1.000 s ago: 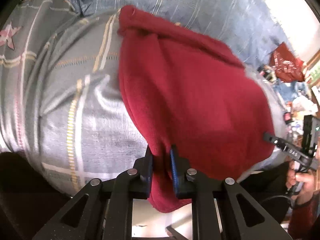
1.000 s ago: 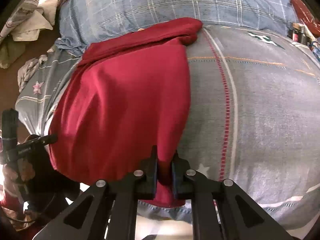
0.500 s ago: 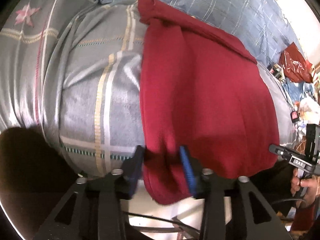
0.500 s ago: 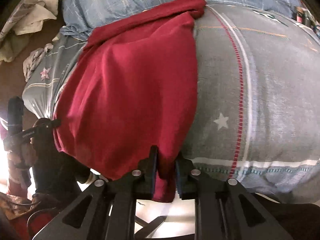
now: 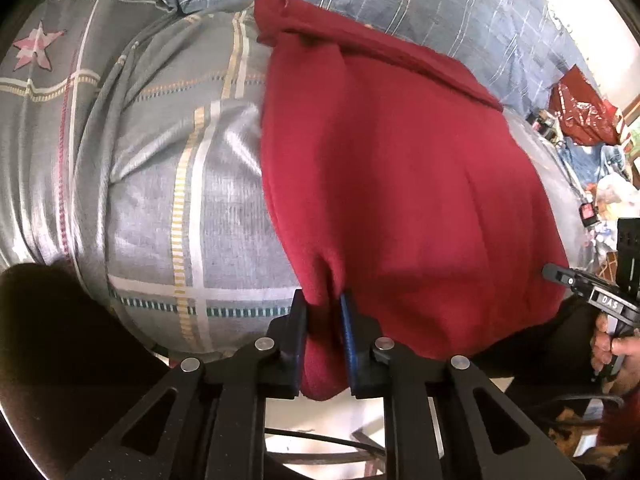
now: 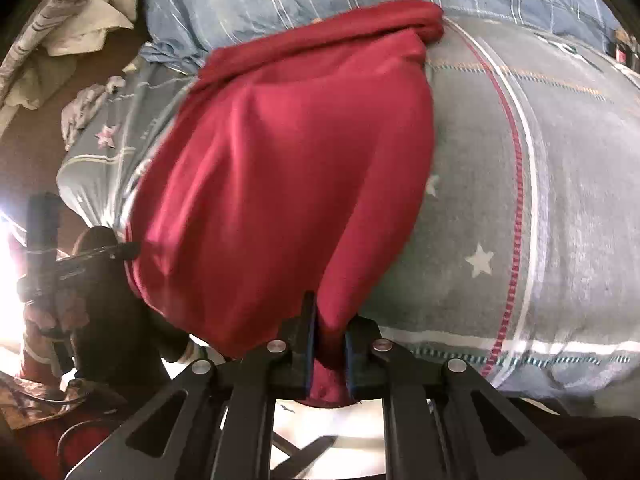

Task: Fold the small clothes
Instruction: 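Lift the hem with both grippers and fold it toward the collar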

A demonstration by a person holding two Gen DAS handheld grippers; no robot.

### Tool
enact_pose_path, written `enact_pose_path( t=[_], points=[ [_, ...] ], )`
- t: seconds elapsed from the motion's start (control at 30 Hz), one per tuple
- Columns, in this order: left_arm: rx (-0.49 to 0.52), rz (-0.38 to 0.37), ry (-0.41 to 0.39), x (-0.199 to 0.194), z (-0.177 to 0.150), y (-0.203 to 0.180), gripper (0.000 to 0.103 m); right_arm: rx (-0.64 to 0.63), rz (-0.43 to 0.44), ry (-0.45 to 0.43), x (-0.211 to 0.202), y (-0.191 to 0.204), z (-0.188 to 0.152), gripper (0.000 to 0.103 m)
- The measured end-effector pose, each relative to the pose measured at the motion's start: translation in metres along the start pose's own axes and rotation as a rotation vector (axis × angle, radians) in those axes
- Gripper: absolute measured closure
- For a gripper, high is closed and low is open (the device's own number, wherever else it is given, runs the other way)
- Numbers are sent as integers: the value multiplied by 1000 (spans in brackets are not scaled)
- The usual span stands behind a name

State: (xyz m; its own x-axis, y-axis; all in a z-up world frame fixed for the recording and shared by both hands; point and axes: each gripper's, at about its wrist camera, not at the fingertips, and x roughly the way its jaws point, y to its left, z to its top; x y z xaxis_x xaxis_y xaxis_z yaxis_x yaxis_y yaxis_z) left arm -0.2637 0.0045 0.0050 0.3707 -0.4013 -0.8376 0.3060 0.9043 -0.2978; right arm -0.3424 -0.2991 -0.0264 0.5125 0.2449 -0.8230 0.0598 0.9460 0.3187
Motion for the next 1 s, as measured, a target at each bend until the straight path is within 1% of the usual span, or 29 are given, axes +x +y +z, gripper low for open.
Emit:
enact_pose_path(
  t=[0.17, 0.33, 0.47, 0.63, 0.87, 1.0],
  points=[
    [6, 0, -57, -21, 8, 2, 89, 26, 94, -84, -24, 1, 9, 93],
    [-1, 8, -126, -43, 17, 0, 89, 40, 132, -156, -42, 0, 22, 93],
    [0, 22, -157, -54, 16, 0, 89, 50, 146, -194, -46, 4, 31, 93],
    [-8, 16, -179, -60, 13, -1, 90, 59, 148, -216, -50, 5, 35, 93],
    [-18, 11, -219, -66, 20, 4, 90, 91, 168, -292, -63, 4, 38, 93],
    [-37, 1, -257, -75, 23, 8, 90, 95, 174, -328, -67, 7, 41, 93]
  ],
)
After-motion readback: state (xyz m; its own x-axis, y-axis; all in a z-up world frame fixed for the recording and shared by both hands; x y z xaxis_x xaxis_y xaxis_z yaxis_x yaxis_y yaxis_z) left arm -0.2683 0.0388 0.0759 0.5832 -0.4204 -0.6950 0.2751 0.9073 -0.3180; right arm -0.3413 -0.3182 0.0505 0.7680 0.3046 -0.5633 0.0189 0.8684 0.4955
